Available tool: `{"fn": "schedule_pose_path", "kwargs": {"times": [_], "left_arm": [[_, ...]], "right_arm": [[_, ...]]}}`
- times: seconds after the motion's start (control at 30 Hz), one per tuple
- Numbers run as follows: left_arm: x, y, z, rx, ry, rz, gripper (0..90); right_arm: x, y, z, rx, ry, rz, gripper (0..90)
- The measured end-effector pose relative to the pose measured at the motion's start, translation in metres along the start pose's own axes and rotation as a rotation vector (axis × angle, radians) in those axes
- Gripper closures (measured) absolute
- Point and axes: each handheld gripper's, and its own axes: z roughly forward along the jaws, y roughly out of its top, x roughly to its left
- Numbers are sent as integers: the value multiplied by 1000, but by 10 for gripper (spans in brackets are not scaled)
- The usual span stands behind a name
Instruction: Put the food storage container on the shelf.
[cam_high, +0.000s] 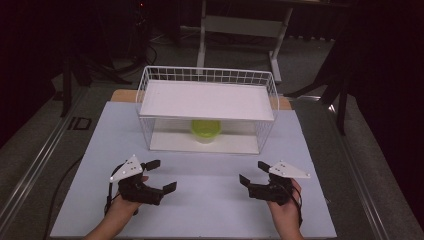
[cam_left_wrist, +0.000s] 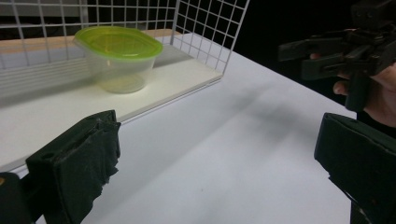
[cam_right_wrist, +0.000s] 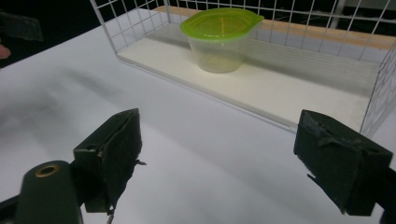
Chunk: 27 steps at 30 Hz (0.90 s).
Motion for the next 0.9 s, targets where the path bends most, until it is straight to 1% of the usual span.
{"fn": "schedule_pose_path", "kwargs": {"times": [0.03, 0.1, 0.13, 0.17, 0.2, 0.23, 0.27, 0.3, 0.33, 0.37, 0.43, 0.47, 0.53, 0.7, 0.73, 0.77, 0.8, 0.9], "left_arm": [[0, -1, -2, 3, 3, 0, 11], [1, -3, -5, 9, 6, -5, 11], [1, -5, -7, 10, 8, -4, 11], [1, -6, -8, 12, 8, -5, 11], [1, -7, -9, 16, 8, -9, 11], [1, -9, -10, 16, 9, -15, 11], [1, -9, -10, 16, 9, -15, 11], [0, -11, -12, 27, 7, -16, 11], [0, -12, -13, 31, 10, -14, 11], [-1, -13, -15, 37, 12, -11, 11], [-1, -14, -17, 41, 14, -10, 11], [-1, -15, -18, 45, 19, -6, 11], [-1, -17, -21, 47, 20, -15, 11], [1, -22, -25, 48, 30, -26, 11], [2, -23, -25, 45, 35, -27, 11], [2, -23, -26, 36, 38, -29, 11], [3, -23, -27, 30, 41, -30, 11], [6, -26, -27, 24, 53, -40, 11]], "right_arm": [[0, -1, -2, 5, -5, -7, 150], [-2, -4, -8, 5, 5, -12, 146], [-2, -5, -10, 7, -4, -16, 147], [-3, -6, -13, 6, -8, -16, 146], [-5, -8, -15, 1, 0, -13, 146], [-6, -9, -18, 7, -5, -11, 146], [-6, -9, -18, 7, -5, -11, 146], [-7, -10, -20, 9, -12, -13, 147], [-9, -12, -24, 11, -5, -13, 147], [-9, -13, -27, 12, -12, -14, 147], [-11, -16, -31, 17, -5, -11, 146], [-12, -17, -33, 15, -9, -12, 146], [-14, -19, -36, 13, -1, -10, 146], [-17, -25, -41, 25, 1, -12, 146], [-17, -26, -42, 31, -6, -17, 146], [-17, -28, -42, 28, -1, -16, 146], [-17, -30, -42, 30, 4, -8, 146], [-17, -35, -38, 41, 4, -8, 146]]}}
